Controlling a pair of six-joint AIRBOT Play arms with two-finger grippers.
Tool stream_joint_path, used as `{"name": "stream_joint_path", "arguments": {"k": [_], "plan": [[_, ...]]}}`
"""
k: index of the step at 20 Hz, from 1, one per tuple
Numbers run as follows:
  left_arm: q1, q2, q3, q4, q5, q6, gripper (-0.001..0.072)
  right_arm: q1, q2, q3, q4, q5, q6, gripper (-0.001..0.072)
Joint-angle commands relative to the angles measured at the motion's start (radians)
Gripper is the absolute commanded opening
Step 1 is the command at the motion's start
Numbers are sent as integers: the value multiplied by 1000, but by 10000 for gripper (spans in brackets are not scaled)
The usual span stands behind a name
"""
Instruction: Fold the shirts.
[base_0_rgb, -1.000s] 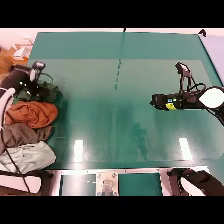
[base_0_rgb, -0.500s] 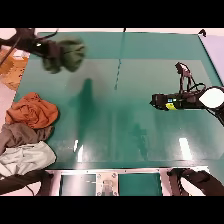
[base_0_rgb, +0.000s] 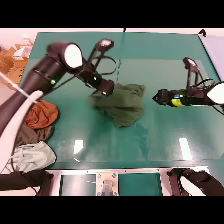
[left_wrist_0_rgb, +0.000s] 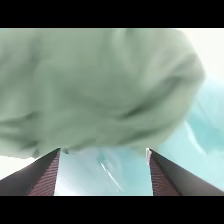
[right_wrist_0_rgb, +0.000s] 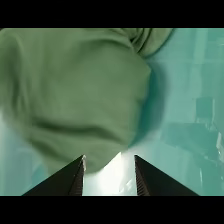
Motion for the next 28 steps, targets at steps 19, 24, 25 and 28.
{"name": "stream_joint_path", "arguments": {"k": [19,24,25,28], "plan": [[375,-255,-405,-868,402,407,558,-222,-847,246,637,-87,-496,419],[375,-258,-404,-871,411,465,83,-195,-906,378,648,-136,-492,327],[375,-258,-402,-873,405,486,26,-192,-911,393,649,-136,-492,224],[391,-256,-334,-862,334,506,23,-200,-906,435,648,-98,-493,13]]}}
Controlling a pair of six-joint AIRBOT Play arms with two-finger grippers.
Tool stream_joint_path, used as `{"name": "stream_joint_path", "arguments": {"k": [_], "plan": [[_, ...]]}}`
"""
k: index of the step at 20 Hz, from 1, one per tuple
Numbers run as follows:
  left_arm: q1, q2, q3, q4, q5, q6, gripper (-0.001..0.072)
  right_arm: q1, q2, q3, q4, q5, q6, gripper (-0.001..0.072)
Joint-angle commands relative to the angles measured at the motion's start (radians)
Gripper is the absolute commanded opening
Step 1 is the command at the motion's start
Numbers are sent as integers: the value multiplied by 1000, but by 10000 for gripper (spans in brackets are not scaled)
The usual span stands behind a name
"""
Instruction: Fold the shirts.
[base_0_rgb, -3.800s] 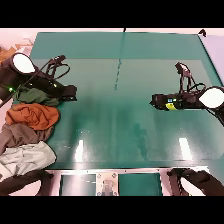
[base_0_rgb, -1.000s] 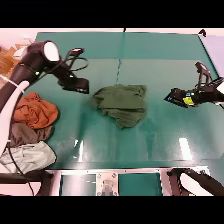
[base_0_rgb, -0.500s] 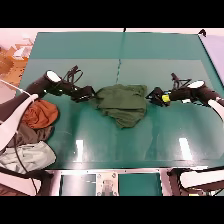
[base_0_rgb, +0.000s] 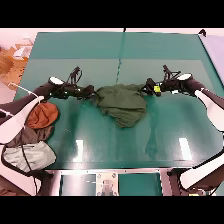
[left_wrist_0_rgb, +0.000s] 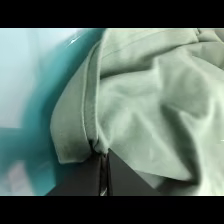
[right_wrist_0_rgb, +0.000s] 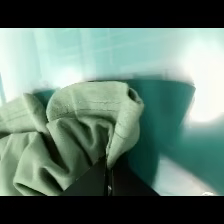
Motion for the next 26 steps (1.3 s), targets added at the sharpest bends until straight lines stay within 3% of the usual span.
{"name": "stream_joint_path", "arguments": {"k": [1,6,10,13,15,19,23,26], "plan": [[21,5,94,-5,-88,38,23,-11,1,78,10,58,-2,12],[37,71,537,73,-330,-24,22,-58,164,370,10,308,-1,11],[37,195,940,186,-450,-134,23,-84,440,594,5,343,-1,12],[37,405,926,259,-413,-137,23,-130,649,683,-7,332,-1,12],[37,544,888,389,-367,-145,23,-164,778,686,-60,276,-1,12],[37,720,881,655,-199,-251,24,-188,953,686,-149,175,-2,12],[37,714,880,722,-25,-259,23,-188,990,669,-171,231,18,12],[37,571,880,713,22,-259,24,-188,990,531,-171,309,37,12]]}}
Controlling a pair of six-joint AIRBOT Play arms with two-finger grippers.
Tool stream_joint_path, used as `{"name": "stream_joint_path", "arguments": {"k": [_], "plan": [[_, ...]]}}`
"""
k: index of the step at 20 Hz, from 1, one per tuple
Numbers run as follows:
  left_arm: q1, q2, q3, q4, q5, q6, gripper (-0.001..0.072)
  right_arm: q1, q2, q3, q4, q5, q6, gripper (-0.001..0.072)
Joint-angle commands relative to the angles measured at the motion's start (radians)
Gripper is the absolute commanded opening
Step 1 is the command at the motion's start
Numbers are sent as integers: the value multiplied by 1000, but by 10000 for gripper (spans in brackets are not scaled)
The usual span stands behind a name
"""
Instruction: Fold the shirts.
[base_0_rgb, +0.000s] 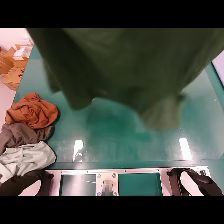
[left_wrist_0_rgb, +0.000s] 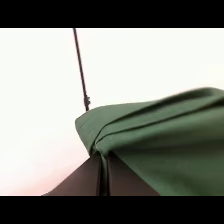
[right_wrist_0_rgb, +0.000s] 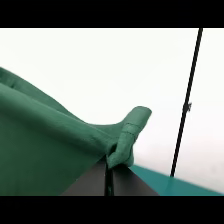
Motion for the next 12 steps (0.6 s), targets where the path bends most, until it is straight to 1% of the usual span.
{"name": "stream_joint_path", "arguments": {"k": [1,2,3,5,6,7,9,10,12], "plan": [[1,-145,1,5,87,-7,24,-2,20,-176,-22,65,23,12],[1,-226,1,-71,90,23,24,-1,26,-284,-22,64,23,12],[-6,-306,1,-170,100,74,24,-1,27,-393,-22,64,23,12],[-40,-481,1,-343,131,198,24,0,27,-649,-23,28,22,12],[-69,-559,0,-376,136,245,24,0,26,-794,-23,-24,18,12],[-100,-634,0,-374,135,269,24,0,26,-930,-23,-87,12,12],[-169,-767,-25,-375,143,299,24,0,16,-1196,-17,-230,13,12],[-203,-813,-67,-374,167,331,24,0,6,-1306,-6,-293,13,12],[-255,-895,-108,-374,164,348,24,0,-20,-1487,34,-403,12,12]]}}
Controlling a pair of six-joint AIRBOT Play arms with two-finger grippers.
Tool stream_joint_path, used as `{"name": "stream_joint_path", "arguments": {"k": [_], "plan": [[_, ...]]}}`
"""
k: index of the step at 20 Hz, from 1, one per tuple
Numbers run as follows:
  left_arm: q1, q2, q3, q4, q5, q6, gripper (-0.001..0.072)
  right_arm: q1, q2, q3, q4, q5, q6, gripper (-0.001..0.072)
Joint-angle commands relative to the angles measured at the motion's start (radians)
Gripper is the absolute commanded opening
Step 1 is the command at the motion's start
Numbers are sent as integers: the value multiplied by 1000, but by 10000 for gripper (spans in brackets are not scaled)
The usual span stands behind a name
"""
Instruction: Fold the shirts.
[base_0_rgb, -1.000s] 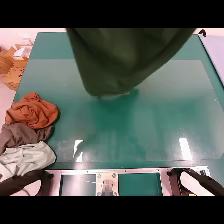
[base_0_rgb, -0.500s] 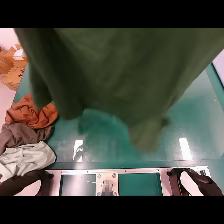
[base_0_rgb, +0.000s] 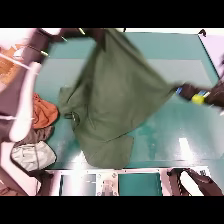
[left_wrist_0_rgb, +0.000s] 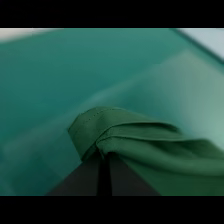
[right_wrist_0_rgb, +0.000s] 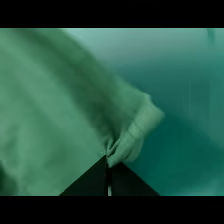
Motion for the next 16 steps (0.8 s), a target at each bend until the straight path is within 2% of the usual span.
{"name": "stream_joint_path", "arguments": {"k": [1,3,5,6,8,9,11,13,16], "plan": [[-91,-175,-46,-39,-11,66,25,2,-39,-336,55,-209,-4,12],[-106,-203,-46,-36,-77,37,42,2,-69,-381,55,-228,-5,13],[-80,-190,-21,-31,-190,-29,578,0,-82,-380,47,-225,-18,15],[-47,-175,6,-31,-280,-85,579,-8,-81,-365,23,-213,-23,96],[49,-110,35,-27,-462,-216,580,-76,-82,-293,-55,-119,-17,399],[104,-74,35,-14,-549,-297,579,-131,-83,-246,-100,-64,2,461],[214,-13,29,38,-751,-453,580,-241,-104,-164,-135,30,24,495],[283,43,-54,94,-898,-550,579,-318,-150,-125,-120,92,49,494],[294,178,-293,306,-988,-583,579,-320,-241,-126,-105,123,49,493]]}}
